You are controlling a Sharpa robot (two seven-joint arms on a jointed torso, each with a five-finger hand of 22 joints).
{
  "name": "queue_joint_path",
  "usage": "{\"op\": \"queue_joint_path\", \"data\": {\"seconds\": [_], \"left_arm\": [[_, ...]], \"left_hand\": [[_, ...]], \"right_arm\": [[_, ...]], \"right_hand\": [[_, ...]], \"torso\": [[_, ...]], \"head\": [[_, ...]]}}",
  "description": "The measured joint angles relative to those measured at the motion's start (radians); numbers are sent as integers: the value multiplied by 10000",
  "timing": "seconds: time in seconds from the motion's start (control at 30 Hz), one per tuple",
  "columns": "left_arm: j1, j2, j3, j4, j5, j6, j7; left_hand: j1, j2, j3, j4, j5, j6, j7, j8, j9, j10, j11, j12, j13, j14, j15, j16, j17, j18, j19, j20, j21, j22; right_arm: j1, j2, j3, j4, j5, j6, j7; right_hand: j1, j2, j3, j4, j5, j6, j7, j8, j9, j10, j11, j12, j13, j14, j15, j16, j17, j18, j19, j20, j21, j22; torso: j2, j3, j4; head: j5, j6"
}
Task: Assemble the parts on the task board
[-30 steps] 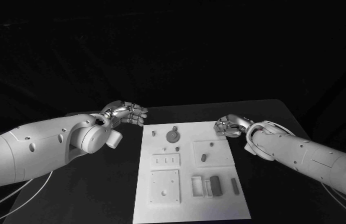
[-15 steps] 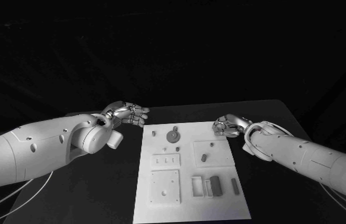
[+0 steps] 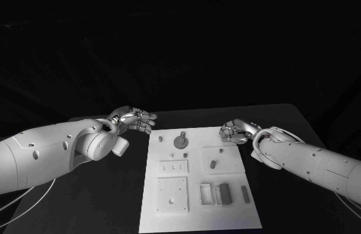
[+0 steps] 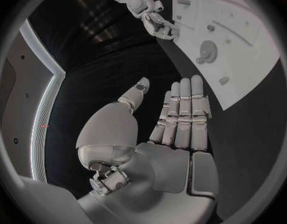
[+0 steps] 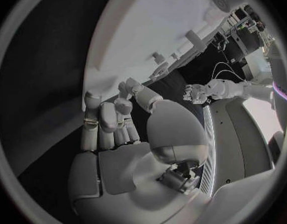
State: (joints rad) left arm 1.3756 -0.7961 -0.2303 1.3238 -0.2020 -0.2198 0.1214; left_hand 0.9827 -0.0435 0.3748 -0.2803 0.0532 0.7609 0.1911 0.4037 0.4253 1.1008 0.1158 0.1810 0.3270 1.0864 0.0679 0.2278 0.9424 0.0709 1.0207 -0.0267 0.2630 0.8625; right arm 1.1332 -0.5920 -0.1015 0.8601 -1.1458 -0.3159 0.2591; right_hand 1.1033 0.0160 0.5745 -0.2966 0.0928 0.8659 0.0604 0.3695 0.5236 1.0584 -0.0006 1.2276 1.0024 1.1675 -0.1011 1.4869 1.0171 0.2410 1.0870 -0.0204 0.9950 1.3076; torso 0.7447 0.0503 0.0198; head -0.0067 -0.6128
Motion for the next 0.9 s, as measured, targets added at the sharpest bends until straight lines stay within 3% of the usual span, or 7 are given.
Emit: {"op": "queue_joint_path", "data": {"seconds": [0.2, 0.37, 0.57, 0.63, 0.9], "left_arm": [[0, 3, 0, 36, -140, -52, -99], [0, 31, 0, 64, -429, -194, -282], [2, 105, 2, 56, -1038, -342, -632], [2, 153, 2, 52, -1187, -380, -736], [1, 452, 3, 138, -1668, -552, -1171]], "left_hand": [[-64, 64, 6, 6, 0, 85, -10, 0, -1, 36, 36, 39, 38, 32, -17, 0, 25, 2, 37, -37, 0, 14], [-162, 147, 28, 224, 0, 315, -97, 31, -1, 219, -80, 116, 125, 238, -90, 9, 115, 3, 195, -93, 75, 81], [-595, -68, -137, 414, 0, 741, -267, 59, -2, 504, -255, 241, 340, 488, -272, 436, 356, 3, 469, -324, 421, 388], [-694, -83, -164, 441, 0, 804, -269, 59, -3, 552, -234, 241, 382, 502, -287, 513, 400, 1, 485, -338, 446, 453], [-764, -131, -208, 484, 0, 893, -288, 59, -13, 591, -272, 283, 461, 502, -287, 619, 476, -3, 520, -373, 502, 549]], "right_arm": [[157, -170, 54, 786, -121, -87, -215], [260, -248, 113, 1407, -174, -108, -373], [570, -407, 267, 2251, -328, -219, -758], [684, -425, 307, 2472, -390, -273, -930], [896, -405, 335, 3415, -664, -324, -2089]], "right_hand": [[0, -1, 27, 26, 0, 20, -20, 0, 0, 51, -50, 0, -28, 63, -61, 0, 29, 6, 48, -47, 0, 0], [0, -1, 26, 26, -46, 48, -48, 0, -1, 86, -86, 0, -52, 91, -87, 0, 29, 7, 49, -47, 0, 0], [0, -2, 55, -3, -116, 51, -51, 0, -1, 145, -145, 0, -72, 132, -125, 0, 27, 8, 86, -81, 0, 0], [0, -2, 68, 12, -116, 52, -52, 0, 0, 158, -157, 0, -82, 159, -151, 0, 23, 9, 105, -100, 0, 0], [0, -4, 82, 27, -116, 71, -71, 0, -1, 194, -193, -38, -95, 191, -151, 0, -26, 8, 160, -121, 39, 0]], "torso": [[1, 0, -6], [0, -1, -7], [-13, -8, -4], [-21, -13, -8], [-69, -46, -32]], "head": [[2, -6], [-5, -12], [-8, 25], [-15, 45], [-31, 125]]}}
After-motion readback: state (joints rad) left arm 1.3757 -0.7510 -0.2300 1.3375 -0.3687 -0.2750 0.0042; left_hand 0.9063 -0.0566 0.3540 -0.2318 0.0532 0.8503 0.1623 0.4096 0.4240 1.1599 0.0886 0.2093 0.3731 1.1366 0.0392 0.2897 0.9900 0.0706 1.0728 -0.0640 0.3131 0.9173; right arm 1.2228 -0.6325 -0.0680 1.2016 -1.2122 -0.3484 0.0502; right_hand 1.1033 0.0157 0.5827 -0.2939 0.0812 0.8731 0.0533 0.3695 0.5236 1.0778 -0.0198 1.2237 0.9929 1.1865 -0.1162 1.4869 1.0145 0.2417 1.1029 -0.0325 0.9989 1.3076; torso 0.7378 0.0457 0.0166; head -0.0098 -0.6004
